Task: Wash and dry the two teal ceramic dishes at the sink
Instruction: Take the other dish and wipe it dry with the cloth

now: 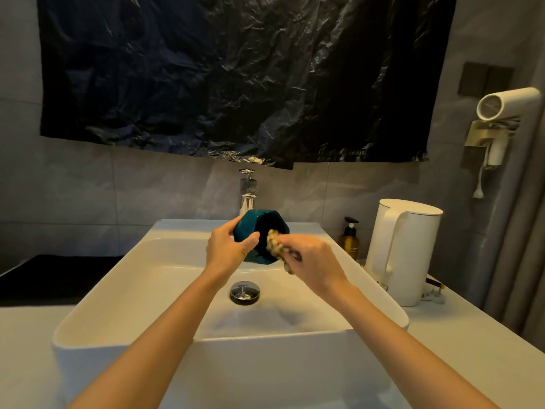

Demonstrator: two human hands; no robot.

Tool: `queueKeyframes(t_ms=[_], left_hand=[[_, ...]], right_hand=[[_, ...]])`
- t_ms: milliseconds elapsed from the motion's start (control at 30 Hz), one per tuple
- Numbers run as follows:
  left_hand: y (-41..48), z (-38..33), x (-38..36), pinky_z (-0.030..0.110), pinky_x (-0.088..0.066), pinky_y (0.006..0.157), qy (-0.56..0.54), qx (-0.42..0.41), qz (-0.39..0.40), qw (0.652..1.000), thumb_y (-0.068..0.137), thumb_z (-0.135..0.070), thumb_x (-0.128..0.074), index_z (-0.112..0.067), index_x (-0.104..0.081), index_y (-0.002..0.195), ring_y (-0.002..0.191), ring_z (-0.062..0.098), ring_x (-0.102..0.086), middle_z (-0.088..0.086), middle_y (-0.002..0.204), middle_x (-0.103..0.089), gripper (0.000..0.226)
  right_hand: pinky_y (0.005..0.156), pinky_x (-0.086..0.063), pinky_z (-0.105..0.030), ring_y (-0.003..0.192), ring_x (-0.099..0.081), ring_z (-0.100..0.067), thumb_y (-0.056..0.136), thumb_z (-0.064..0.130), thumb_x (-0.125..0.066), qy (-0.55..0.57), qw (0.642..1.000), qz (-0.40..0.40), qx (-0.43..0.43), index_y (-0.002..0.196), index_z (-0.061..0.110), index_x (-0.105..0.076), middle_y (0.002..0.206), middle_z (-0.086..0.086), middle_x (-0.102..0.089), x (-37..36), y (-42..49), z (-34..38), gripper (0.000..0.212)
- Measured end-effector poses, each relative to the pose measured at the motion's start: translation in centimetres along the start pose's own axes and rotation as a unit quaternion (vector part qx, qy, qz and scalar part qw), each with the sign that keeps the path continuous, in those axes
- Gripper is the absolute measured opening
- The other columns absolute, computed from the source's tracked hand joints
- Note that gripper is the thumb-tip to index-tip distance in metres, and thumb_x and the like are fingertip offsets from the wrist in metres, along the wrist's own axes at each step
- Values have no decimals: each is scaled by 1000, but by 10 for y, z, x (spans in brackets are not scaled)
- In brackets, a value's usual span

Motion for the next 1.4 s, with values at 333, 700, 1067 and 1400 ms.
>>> queueKeyframes(t_ms=[333, 700, 1067, 1400], left_hand=[[2, -1, 3, 23, -51, 77, -40, 17, -15, 999, 86, -17, -64, -15, -56, 130, 104, 16, -55, 1, 114, -63, 45], [1, 0, 3, 32, -51, 83, -29, 26, -23, 999, 87, -18, -64, -17, -55, 129, 102, 15, -53, -3, 107, -59, 43], [2, 3, 3, 41, -54, 84, -46, 49, -21, 998, 88, -18, -64, -17, -56, 127, 104, 18, -54, -1, 110, -60, 40], [0, 1, 2, 37, -54, 82, -43, 45, -19, 998, 88, -18, -64, -16, -56, 127, 102, 17, -53, -4, 106, -58, 40]], right_hand=[[92, -45, -20, 110, -55, -14, 96, 24, -52, 44, 985, 162, -48, 131, 22, -50, 129, 5, -53, -25, -7, 2, 35], [83, -40, -26, 105, -49, -15, 96, 52, -32, 285, 910, 129, -273, 116, 21, -20, 112, 0, -43, 4, 6, -28, 39], [84, -51, -32, 109, -43, -21, 76, 13, -77, -23, 935, 312, -170, 141, 28, -21, 119, -2, -38, 13, 3, -39, 88], [56, -39, -26, 68, -56, -24, 93, 20, -47, 9, 932, 239, -273, 77, 5, -58, 72, -10, -57, 38, 14, -67, 26]])
Point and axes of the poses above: each hand's wrist, its own y-axis towards the middle knuckle, its own x-axis out of the back of the hand, z = x × y, the point moved 9 cm from there along y, towards the middle knuckle
